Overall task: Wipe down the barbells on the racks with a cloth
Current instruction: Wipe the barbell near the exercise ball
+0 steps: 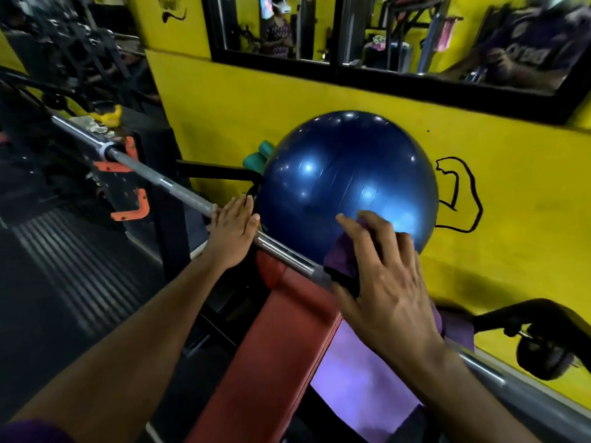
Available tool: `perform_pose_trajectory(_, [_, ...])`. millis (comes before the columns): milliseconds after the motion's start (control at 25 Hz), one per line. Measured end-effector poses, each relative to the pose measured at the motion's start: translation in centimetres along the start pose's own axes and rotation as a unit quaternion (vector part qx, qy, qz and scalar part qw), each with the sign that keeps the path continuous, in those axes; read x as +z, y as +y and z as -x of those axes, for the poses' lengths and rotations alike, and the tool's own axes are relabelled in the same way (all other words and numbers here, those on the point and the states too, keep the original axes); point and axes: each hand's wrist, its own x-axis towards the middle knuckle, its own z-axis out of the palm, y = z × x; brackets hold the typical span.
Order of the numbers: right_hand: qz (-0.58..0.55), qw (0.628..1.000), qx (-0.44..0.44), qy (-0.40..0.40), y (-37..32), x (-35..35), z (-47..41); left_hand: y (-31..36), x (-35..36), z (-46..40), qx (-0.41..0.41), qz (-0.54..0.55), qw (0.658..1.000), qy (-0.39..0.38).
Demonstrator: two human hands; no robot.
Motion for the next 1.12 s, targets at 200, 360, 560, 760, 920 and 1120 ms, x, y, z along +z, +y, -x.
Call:
perform_pose_trajectory(200, [0.202,0.961,0.01,-0.189,1.6,6.3,1.0,-0.6,0.3,0.0,0.023,0.017,1.0,0.011])
perform_pose_trajectory(360, [0.261,0.938,0.019,-0.229,3.1,7.5,2.4,-0.7,0.6,-0.2,0.039,0.007,0.999,0.015])
perform_pose_trajectory(560, [0.301,0.923,-0.001,-0.24,3.7,6.3,3.2,-4.2,-0.3,-1.2,-0.004,0.013,1.0,0.022])
perform_pose_trajectory(760, [0.291,0.922,-0.017,-0.254,0.7,10.6,-1.0,-5.5,0.2,-2.1,-0.018,0.027,0.997,0.068])
perform_pose_trajectory(920, [0.236,0.937,-0.014,-0.257,-0.6,11.0,-1.8,-5.7,0.5,-1.6,-0.01,0.032,0.995,0.095])
perform_pose_trajectory(1120, [0.157,0.922,0.109,-0.338,3.2,5.4,0.2,-5.3,0.7,-1.7,-0.009,0.038,0.993,0.113])
